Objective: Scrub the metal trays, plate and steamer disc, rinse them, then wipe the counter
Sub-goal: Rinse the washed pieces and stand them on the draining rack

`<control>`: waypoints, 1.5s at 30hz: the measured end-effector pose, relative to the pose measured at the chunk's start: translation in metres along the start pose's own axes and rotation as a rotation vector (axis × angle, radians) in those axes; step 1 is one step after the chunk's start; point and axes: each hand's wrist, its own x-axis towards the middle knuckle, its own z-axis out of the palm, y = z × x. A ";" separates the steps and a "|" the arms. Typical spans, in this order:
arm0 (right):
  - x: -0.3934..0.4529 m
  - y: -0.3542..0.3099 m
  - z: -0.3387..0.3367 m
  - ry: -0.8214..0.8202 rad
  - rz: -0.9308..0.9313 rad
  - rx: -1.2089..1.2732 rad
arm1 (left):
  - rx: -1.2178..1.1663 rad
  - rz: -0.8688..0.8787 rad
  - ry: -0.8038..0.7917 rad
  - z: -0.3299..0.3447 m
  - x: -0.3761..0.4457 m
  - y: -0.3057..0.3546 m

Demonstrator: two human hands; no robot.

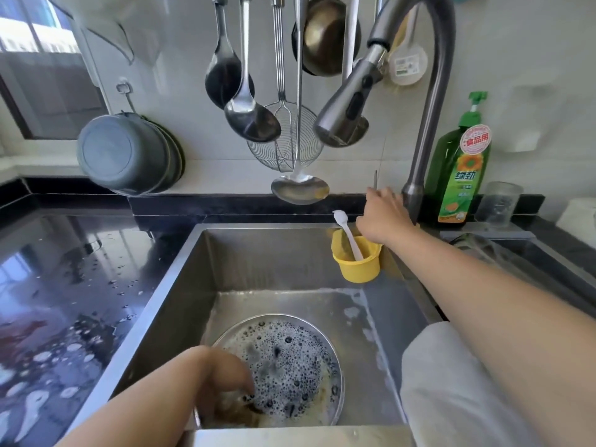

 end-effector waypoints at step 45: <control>-0.083 -0.079 -0.083 0.162 -0.133 0.938 | -0.373 0.515 0.946 -0.021 -0.047 0.021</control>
